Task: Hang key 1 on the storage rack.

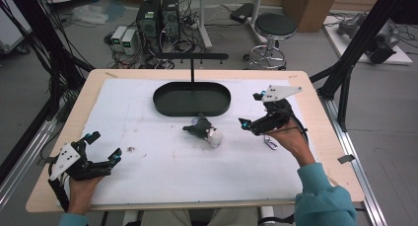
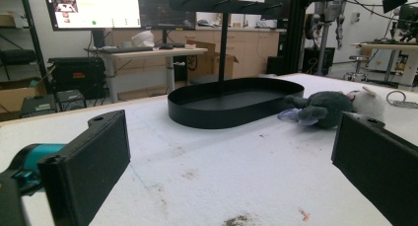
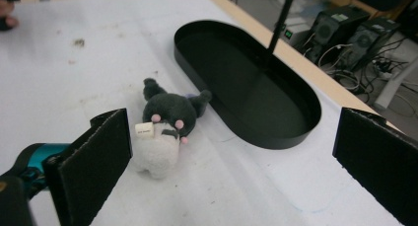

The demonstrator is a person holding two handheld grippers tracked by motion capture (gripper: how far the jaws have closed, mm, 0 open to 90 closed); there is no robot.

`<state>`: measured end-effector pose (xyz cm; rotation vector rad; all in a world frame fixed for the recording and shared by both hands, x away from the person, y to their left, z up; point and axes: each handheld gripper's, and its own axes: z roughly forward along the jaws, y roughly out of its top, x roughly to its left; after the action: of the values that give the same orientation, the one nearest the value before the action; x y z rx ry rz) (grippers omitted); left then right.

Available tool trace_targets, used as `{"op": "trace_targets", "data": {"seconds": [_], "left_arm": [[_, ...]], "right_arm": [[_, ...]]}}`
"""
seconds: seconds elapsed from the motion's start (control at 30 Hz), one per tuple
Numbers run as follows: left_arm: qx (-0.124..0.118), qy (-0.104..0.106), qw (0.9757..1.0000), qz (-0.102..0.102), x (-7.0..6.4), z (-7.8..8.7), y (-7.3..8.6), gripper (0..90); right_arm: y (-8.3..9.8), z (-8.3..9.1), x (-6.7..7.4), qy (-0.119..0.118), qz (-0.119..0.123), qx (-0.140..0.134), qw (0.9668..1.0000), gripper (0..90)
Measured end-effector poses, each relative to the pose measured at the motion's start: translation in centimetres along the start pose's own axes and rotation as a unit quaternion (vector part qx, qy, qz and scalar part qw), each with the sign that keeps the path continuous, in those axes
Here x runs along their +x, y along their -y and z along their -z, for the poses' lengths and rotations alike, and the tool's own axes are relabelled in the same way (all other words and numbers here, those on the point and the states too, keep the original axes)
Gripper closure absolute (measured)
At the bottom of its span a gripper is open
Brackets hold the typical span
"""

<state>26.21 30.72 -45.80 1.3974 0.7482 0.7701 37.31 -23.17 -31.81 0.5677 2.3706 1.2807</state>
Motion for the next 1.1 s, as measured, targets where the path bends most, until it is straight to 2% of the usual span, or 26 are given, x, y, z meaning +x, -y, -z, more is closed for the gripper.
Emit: {"op": "trace_targets", "data": {"seconds": [0.1,0.13,0.17,0.27,0.33,0.37,0.4,0.57,0.63,0.83,0.87,0.97,1.03,1.1], "left_arm": [[0.0,0.0,1.0,0.0,0.0,0.0,0.0,1.7],[0.0,0.0,1.0,0.0,0.0,0.0,0.0,1.7],[0.0,0.0,1.0,0.0,0.0,0.0,0.0,1.7],[0.0,0.0,1.0,-0.001,0.0,0.0,0.0,1.7],[0.0,0.0,1.0,-0.001,0.0,0.0,0.0,1.7],[0.0,0.0,1.0,-0.001,0.0,0.0,0.0,1.7],[0.001,0.0,1.0,-0.001,0.0,0.0,0.0,1.7],[0.0,0.0,1.0,0.0,0.0,0.0,0.0,1.7],[0.0,0.0,1.0,-0.001,0.0,0.0,0.0,1.7],[0.001,0.0,1.0,-0.002,0.0,0.0,0.0,1.7],[0.001,0.0,1.0,-0.002,0.0,0.0,0.0,1.7],[0.001,0.0,1.0,-0.002,0.0,0.0,0.0,1.7],[0.0,0.0,1.0,-0.002,0.0,0.0,0.0,1.7],[0.0,0.0,1.0,-0.002,0.0,0.0,0.0,1.7]], "right_arm": [[-1.1,-1.4,0.1,-0.019,0.023,0.021,0.9994,0.8],[-1.1,-1.4,0.1,-0.019,0.023,0.021,0.9994,0.8],[-1.4,-2.2,0.1,-0.028,0.025,0.033,0.9987,0.8],[-1.7,-3.0,0.0,-0.034,0.025,0.046,0.998,0.8],[-1.9,-4.0,-0.1,-0.05,0.014,0.058,0.997,0.8],[-1.9,-4.0,-0.1,-0.05,0.014,0.058,0.997,0.8],[-1.8,-4.8,-0.2,-0.056,0.007,0.067,0.9962,0.8],[-1.6,-6.2,-0.2,-0.067,0.009,0.088,0.9938,0.8],[-1.5,-7.0,-0.1,-0.078,0.007,0.105,0.9914,0.8],[-1.3,-8.6,0.5,-0.087,-0.002,0.139,0.9865,0.8],[-1.3,-8.6,0.5,-0.087,-0.002,0.139,0.9865,0.8],[-1.3,-9.7,1.0,-0.087,0.002,0.159,0.9834,0.8],[-1.2,-10.4,1.2,-0.093,0.003,0.17,0.981,0.8],[-1.2,-10.9,1.5,-0.093,0.01,0.191,0.9771,0.8]]}}
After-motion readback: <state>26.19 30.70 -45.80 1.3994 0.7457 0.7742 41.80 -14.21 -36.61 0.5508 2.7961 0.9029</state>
